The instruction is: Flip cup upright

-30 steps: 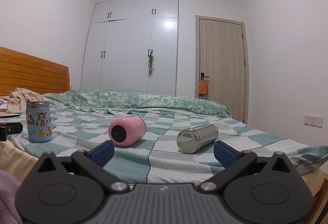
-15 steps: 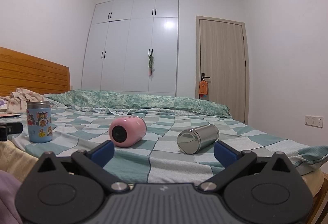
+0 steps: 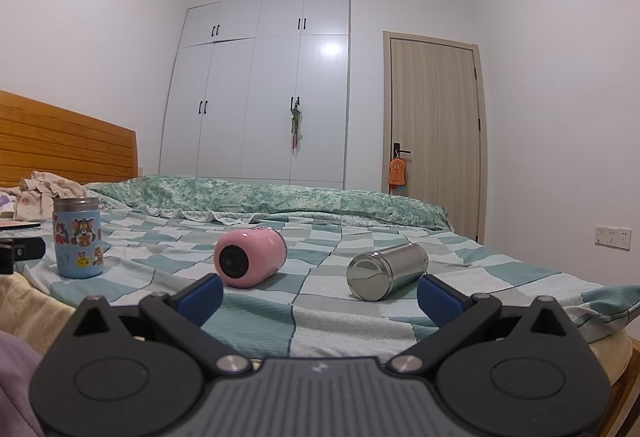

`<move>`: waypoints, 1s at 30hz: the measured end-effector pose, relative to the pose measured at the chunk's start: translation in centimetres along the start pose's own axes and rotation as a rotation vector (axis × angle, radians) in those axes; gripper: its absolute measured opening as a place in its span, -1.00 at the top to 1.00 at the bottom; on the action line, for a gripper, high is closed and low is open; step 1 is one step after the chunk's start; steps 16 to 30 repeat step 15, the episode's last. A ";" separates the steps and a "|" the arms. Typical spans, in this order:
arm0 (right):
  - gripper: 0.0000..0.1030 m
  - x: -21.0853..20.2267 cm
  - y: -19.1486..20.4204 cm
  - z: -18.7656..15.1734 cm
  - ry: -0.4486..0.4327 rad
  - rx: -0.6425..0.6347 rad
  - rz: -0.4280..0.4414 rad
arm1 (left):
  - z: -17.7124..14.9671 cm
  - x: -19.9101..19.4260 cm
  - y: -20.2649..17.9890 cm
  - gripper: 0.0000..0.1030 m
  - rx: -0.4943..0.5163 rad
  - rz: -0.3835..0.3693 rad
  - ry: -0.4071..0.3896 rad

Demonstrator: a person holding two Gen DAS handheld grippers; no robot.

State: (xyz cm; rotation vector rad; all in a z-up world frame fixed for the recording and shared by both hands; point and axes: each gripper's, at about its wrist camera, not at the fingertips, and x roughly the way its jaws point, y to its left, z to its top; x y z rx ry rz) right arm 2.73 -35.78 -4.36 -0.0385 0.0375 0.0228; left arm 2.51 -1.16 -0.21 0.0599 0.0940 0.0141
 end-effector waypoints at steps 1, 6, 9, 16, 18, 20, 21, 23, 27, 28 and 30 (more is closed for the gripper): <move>-1.00 0.0 0.1 0.0 0.000 0.000 0.000 | 0.0 0.0 0.0 -1.00 0.001 0.001 -0.001; -1.00 0.0 0.1 0.0 0.001 -0.001 0.000 | 0.0 0.0 0.1 -1.00 -0.001 0.001 0.000; -1.00 0.0 0.0 0.0 0.000 0.000 -0.001 | 0.0 0.0 0.1 -1.00 -0.001 0.001 0.000; -1.00 -0.1 0.1 0.0 0.000 -0.001 -0.001 | 0.0 0.0 0.1 -1.00 0.000 0.000 0.000; -1.00 -0.1 0.1 0.0 0.000 -0.001 -0.001 | 0.0 0.0 0.1 -1.00 0.000 0.000 0.000; -1.00 -0.1 0.1 0.0 0.000 -0.001 -0.001 | 0.0 0.0 0.1 -1.00 0.000 0.000 0.000; -1.00 -0.1 0.1 0.0 0.000 -0.001 -0.001 | 0.0 0.0 0.1 -1.00 0.000 0.000 0.000; -1.00 -0.1 0.1 0.0 0.000 -0.001 -0.001 | 0.0 0.0 0.1 -1.00 0.000 0.000 0.000; -1.00 -0.1 0.1 0.0 0.000 -0.001 -0.001 | 0.0 0.0 0.1 -1.00 0.000 0.000 0.000; -1.00 -0.1 0.1 0.0 0.000 -0.001 -0.001 | 0.0 0.0 0.1 -1.00 0.000 0.000 0.000; -1.00 -0.1 0.1 0.0 0.000 -0.001 -0.001 | 0.0 0.0 0.1 -1.00 0.000 0.000 0.000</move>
